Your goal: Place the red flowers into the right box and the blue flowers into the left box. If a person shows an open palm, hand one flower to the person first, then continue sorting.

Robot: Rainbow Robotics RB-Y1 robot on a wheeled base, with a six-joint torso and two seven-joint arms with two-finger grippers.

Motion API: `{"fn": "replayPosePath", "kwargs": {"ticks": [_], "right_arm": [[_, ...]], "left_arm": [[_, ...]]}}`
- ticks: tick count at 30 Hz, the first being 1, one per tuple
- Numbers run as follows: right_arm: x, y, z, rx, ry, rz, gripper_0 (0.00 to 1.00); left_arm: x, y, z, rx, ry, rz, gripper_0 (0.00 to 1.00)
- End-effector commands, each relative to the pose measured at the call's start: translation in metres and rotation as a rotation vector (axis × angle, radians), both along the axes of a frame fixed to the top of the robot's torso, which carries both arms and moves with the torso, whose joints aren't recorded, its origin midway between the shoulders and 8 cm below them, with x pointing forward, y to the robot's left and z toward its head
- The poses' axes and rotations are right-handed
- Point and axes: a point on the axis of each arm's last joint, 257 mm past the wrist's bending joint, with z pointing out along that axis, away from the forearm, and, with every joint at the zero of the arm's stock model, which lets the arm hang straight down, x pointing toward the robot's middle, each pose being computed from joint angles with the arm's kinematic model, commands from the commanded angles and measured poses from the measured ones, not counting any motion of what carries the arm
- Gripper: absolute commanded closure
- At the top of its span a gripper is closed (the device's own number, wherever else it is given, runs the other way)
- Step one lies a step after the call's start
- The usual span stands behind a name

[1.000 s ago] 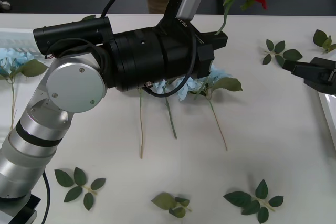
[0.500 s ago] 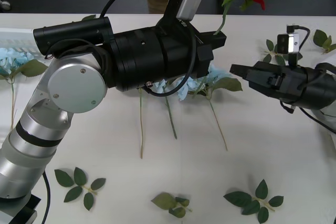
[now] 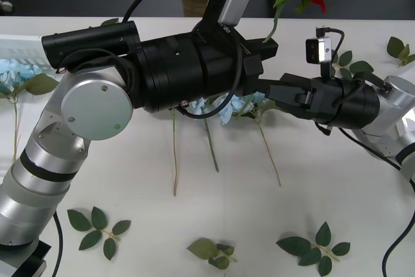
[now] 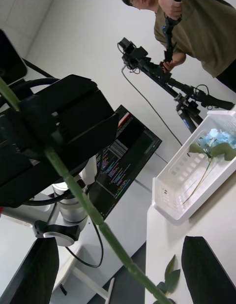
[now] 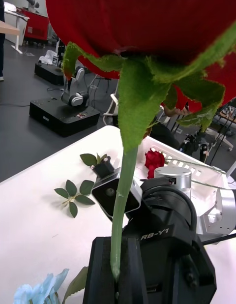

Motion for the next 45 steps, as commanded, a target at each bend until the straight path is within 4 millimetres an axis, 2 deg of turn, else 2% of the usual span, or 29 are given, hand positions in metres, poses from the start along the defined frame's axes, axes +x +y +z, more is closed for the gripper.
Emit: {"fn": "replayPosePath", "kwargs": {"ticks": [1, 8, 9, 11, 13, 14, 16, 17, 27, 28, 29, 30, 39, 42, 44, 45], "right_arm": [[0.008, 0.03, 0.013, -0.014, -0.066, 0.007, 0.27], [0.014, 0.057, 0.008, -0.013, -0.012, 0.004, 0.28], [0.013, 0.059, 0.007, -0.015, -0.01, 0.008, 0.32], [0.012, 0.061, 0.007, -0.016, -0.012, 0.011, 0.45], [0.01, 0.064, 0.005, -0.02, -0.013, 0.016, 0.66], [0.01, 0.065, 0.005, -0.018, -0.011, 0.017, 0.73], [0.009, 0.068, 0.006, -0.011, -0.01, 0.022, 0.98], [0.008, 0.069, 0.006, -0.011, -0.01, 0.024, 1.0], [0.01, 0.068, 0.012, 0.015, -0.003, 0.019, 1.0], [0.01, 0.067, 0.012, 0.014, -0.004, 0.017, 1.0], [0.01, 0.067, 0.013, 0.016, -0.004, 0.019, 1.0], [0.011, 0.067, 0.014, 0.018, -0.005, 0.017, 1.0], [0.015, 0.058, 0.018, 0.04, -0.001, -0.003, 1.0], [0.027, 0.04, 0.023, 0.04, -0.008, -0.045, 1.0], [0.037, 0.022, 0.026, 0.034, -0.016, -0.081, 1.0], [0.044, 0.007, 0.029, 0.026, -0.026, -0.11, 1.0]], "left_arm": [[-0.009, -0.011, 0.008, -0.041, 0.003, -0.014, 1.0], [-0.01, -0.016, 0.008, -0.044, 0.002, -0.015, 1.0], [-0.01, -0.018, 0.007, -0.043, 0.005, -0.014, 1.0], [-0.01, -0.019, 0.006, -0.04, 0.003, -0.014, 1.0], [-0.009, -0.019, 0.003, -0.035, 0.006, -0.011, 1.0], [-0.009, -0.019, 0.001, -0.032, 0.006, -0.01, 1.0], [-0.008, -0.019, 0.001, -0.029, 0.005, -0.006, 1.0], [-0.007, -0.019, 0.0, -0.027, 0.003, -0.005, 1.0], [-0.008, -0.02, -0.001, -0.026, 0.007, -0.007, 1.0], [-0.008, -0.02, -0.002, -0.026, 0.009, -0.007, 0.77], [-0.008, -0.02, -0.001, -0.025, 0.005, -0.007, 0.48], [-0.007, -0.02, 0.001, -0.032, 0.001, -0.002, 0.0], [-0.007, -0.021, 0.005, -0.083, -0.004, 0.012, 0.0], [-0.007, -0.02, 0.004, -0.082, -0.002, 0.012, 0.0], [-0.008, -0.021, 0.005, -0.084, -0.002, 0.011, 0.0], [-0.008, -0.02, 0.004, -0.083, 0.0, 0.012, 0.0]]}}
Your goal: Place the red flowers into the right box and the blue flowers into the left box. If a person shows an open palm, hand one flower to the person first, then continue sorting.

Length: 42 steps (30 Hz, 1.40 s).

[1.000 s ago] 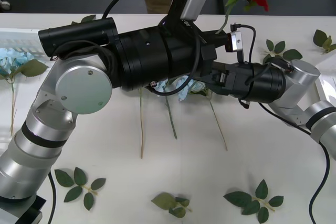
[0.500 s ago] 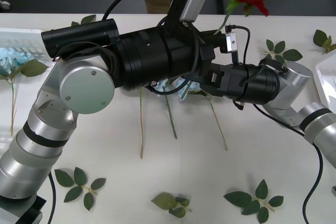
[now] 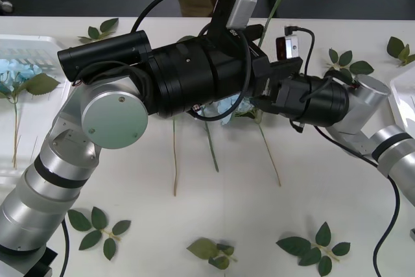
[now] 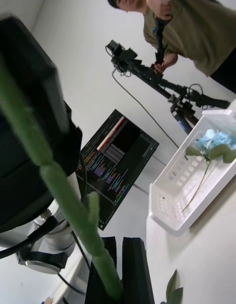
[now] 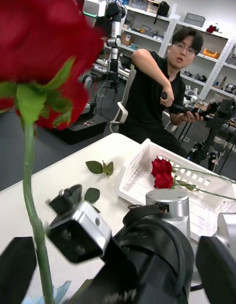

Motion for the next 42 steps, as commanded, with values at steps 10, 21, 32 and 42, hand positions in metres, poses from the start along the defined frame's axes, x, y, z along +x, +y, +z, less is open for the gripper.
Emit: {"fn": "replayPosePath", "kwargs": {"ticks": [10, 21, 32, 42], "right_arm": [[0.06, -0.18, 0.02, -0.235, -0.094, -0.313, 1.0], [0.045, -0.366, 0.029, -0.626, -0.077, -0.566, 1.0], [0.028, -0.517, 0.014, -1.111, -0.029, -0.796, 1.0], [0.036, -0.493, 0.006, -1.014, -0.012, -0.776, 1.0]], "left_arm": [[-0.009, 0.008, 0.0, -0.043, 0.048, -0.02, 0.0], [0.001, 0.066, -0.017, -0.087, 0.274, -0.03, 0.0], [0.02, 0.132, -0.088, 0.022, 0.594, 0.145, 0.0], [0.039, 0.181, -0.133, 0.18, 0.711, 0.329, 0.0]]}}
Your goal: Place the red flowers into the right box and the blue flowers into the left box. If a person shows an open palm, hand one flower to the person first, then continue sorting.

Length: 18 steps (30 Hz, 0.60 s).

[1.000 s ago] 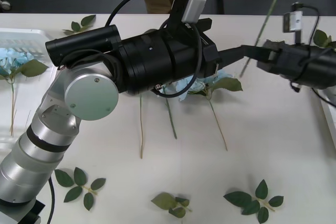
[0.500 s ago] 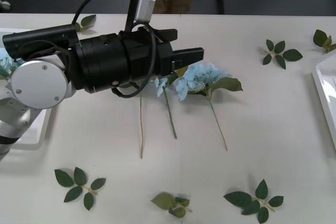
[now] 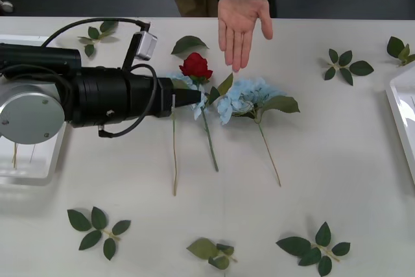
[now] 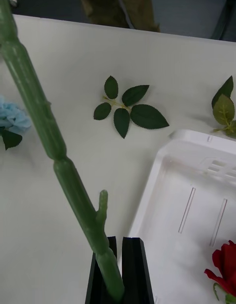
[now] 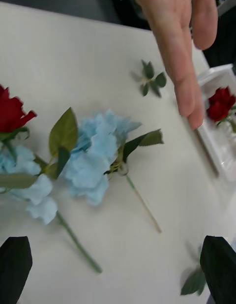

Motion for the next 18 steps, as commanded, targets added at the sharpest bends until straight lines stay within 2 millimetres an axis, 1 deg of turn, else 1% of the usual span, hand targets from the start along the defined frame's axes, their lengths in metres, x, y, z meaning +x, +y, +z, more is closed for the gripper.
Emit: {"fn": "replayPosePath", "kwargs": {"ticks": [1, 2, 3, 4, 5, 7, 8, 9, 12, 16, 18], "right_arm": [[0.0, 0.003, 0.004, 0.023, -0.025, 0.011, 1.0], [0.0, 0.005, 0.005, 0.03, -0.026, 0.017, 1.0], [0.0, 0.012, 0.005, 0.046, -0.028, 0.032, 1.0], [0.004, 0.025, 0.008, 0.083, -0.043, 0.056, 1.0], [0.005, 0.031, 0.009, 0.093, -0.047, 0.067, 1.0], [0.017, 0.058, 0.012, 0.139, -0.083, 0.103, 1.0], [0.02, 0.065, 0.013, 0.154, -0.093, 0.11, 1.0], [0.027, 0.079, 0.015, 0.177, -0.115, 0.124, 1.0], [0.045, 0.11, 0.019, 0.213, -0.166, 0.146, 1.0], [0.071, 0.146, 0.023, 0.236, -0.226, 0.137, 1.0], [0.085, 0.171, 0.028, 0.254, -0.246, 0.123, 1.0]], "left_arm": [[0.013, 0.026, -0.005, 0.063, 0.061, 0.094, 0.0], [0.014, 0.027, -0.006, 0.068, 0.067, 0.1, 0.0], [0.015, 0.03, -0.008, 0.081, 0.073, 0.113, 0.0], [0.017, 0.035, -0.012, 0.094, 0.089, 0.136, 0.0], [0.018, 0.037, -0.012, 0.097, 0.09, 0.143, 0.0], [0.021, 0.041, -0.013, 0.105, 0.09, 0.166, 0.0], [0.021, 0.041, -0.013, 0.101, 0.093, 0.168, 0.0], [0.022, 0.041, -0.013, 0.101, 0.093, 0.17, 0.0], [0.022, 0.041, -0.013, 0.104, 0.088, 0.171, 0.0], [0.023, 0.042, -0.013, 0.106, 0.085, 0.172, 0.0], [0.023, 0.042, -0.014, 0.108, 0.085, 0.172, 0.0]]}}
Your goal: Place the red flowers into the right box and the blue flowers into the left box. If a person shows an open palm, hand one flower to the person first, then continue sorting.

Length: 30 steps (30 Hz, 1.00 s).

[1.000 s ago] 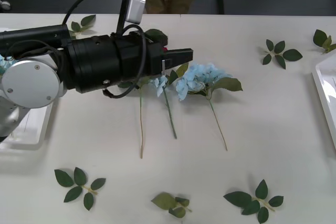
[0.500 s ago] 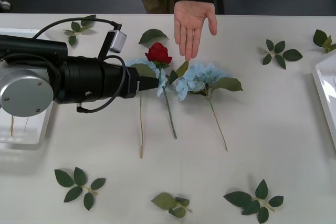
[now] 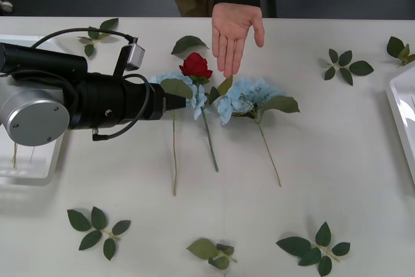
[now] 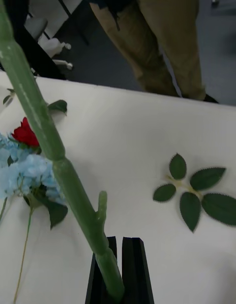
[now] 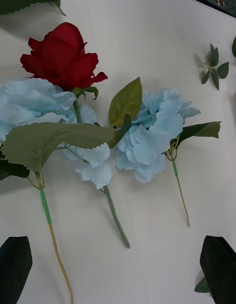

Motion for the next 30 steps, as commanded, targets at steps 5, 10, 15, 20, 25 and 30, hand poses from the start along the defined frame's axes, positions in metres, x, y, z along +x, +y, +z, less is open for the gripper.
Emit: {"fn": "replayPosePath", "kwargs": {"ticks": [5, 10, 15, 20, 25, 30], "right_arm": [[0.032, 0.091, 0.035, 0.113, -0.066, -0.02, 1.0], [0.016, 0.113, 0.056, 0.162, -0.085, -0.057, 1.0], [-0.03, 0.142, 0.084, 0.23, -0.107, -0.048, 1.0], [-0.066, 0.171, 0.106, 0.24, -0.18, -0.067, 1.0], [-0.084, 0.205, 0.119, 0.219, -0.253, -0.134, 1.0], [-0.096, 0.241, 0.134, 0.212, -0.34, -0.195, 1.0]], "left_arm": [[0.013, 0.008, 0.021, 0.054, -0.081, -0.02, 0.0], [0.012, 0.007, 0.021, 0.054, -0.082, -0.021, 0.0], [0.013, 0.006, 0.021, 0.053, -0.085, -0.021, 0.0], [0.014, 0.006, 0.021, 0.056, -0.088, -0.02, 0.0], [0.013, 0.006, 0.021, 0.057, -0.089, -0.022, 0.0], [0.013, 0.006, 0.021, 0.057, -0.091, -0.022, 0.0]]}}
